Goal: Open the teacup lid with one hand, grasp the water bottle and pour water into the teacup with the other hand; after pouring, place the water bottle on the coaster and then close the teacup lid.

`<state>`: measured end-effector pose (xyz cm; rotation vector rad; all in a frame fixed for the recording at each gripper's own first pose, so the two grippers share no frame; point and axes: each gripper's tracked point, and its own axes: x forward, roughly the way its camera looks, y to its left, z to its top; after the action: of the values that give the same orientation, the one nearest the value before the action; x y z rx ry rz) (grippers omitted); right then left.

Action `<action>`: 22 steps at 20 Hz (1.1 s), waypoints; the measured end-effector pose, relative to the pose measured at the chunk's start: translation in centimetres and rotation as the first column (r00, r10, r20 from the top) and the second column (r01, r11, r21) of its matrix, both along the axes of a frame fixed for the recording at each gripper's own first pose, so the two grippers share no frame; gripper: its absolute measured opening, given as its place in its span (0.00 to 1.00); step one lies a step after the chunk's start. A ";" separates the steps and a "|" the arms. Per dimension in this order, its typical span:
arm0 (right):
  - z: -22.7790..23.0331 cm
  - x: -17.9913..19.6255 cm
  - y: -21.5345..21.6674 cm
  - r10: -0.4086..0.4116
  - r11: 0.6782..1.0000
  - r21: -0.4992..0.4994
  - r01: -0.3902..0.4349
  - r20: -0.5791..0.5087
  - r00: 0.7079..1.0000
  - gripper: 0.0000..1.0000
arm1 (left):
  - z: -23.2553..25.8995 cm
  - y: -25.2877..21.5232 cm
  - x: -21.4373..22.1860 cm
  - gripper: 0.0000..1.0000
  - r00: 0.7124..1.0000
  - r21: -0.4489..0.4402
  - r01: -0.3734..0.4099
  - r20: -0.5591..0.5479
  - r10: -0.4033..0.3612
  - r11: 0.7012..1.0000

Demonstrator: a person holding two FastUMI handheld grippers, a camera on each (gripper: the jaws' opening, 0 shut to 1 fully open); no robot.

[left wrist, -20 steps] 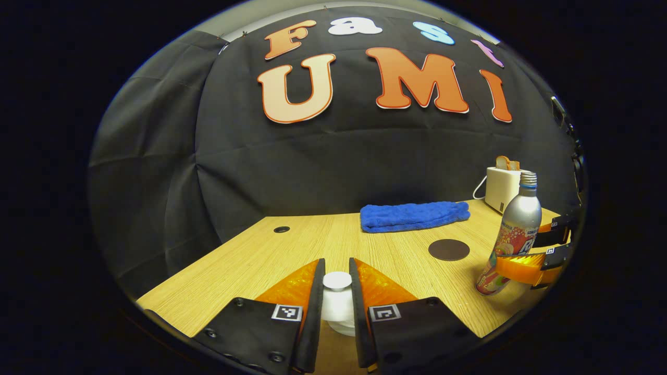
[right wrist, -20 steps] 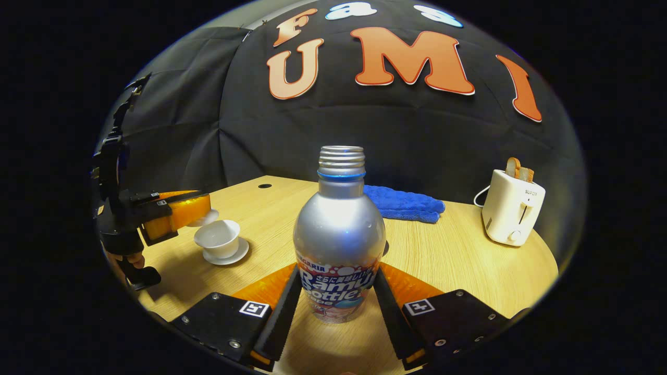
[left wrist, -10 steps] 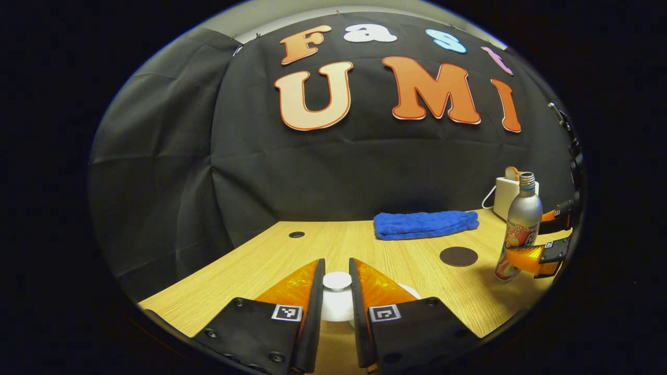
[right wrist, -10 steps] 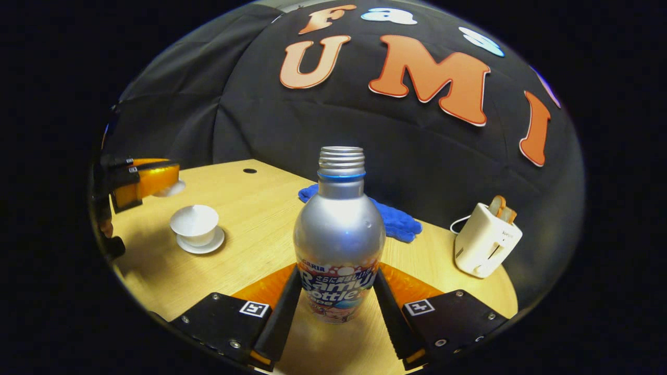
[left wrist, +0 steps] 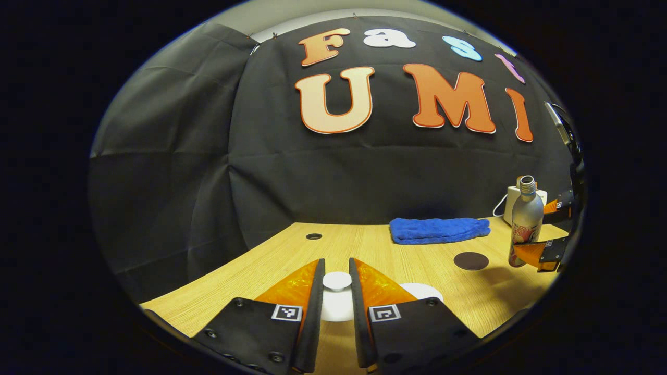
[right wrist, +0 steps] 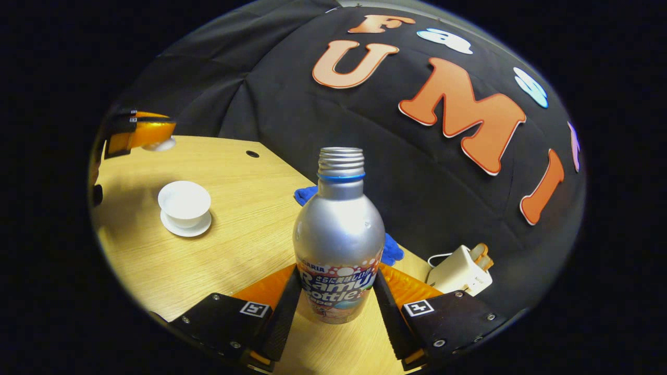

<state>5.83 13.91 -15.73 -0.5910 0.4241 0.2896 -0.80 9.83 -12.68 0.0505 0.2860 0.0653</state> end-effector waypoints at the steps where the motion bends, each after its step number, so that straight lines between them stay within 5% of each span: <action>1: 0.0 0.1 0.2 0.009 1.000 -0.012 -0.009 0.002 1.000 0.78 | 0.1 0.5 -0.1 0.32 1.000 0.002 -0.008 0.002 0.008 1.000; 14: -0.7 1.4 3.4 0.146 0.967 -0.219 -0.132 0.049 0.988 0.78 | 0.4 4.0 -1.6 0.33 0.998 0.007 -0.069 0.002 0.069 0.998; 22: -0.7 1.4 5.5 0.278 0.884 -0.419 -0.207 0.114 0.954 0.78 | 0.2 5.6 -2.5 0.33 0.996 0.022 -0.092 -0.007 0.092 0.996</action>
<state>7.18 19.40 -16.46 -1.0733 0.2401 0.3922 -3.27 15.43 -12.51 0.0590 0.2959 0.1596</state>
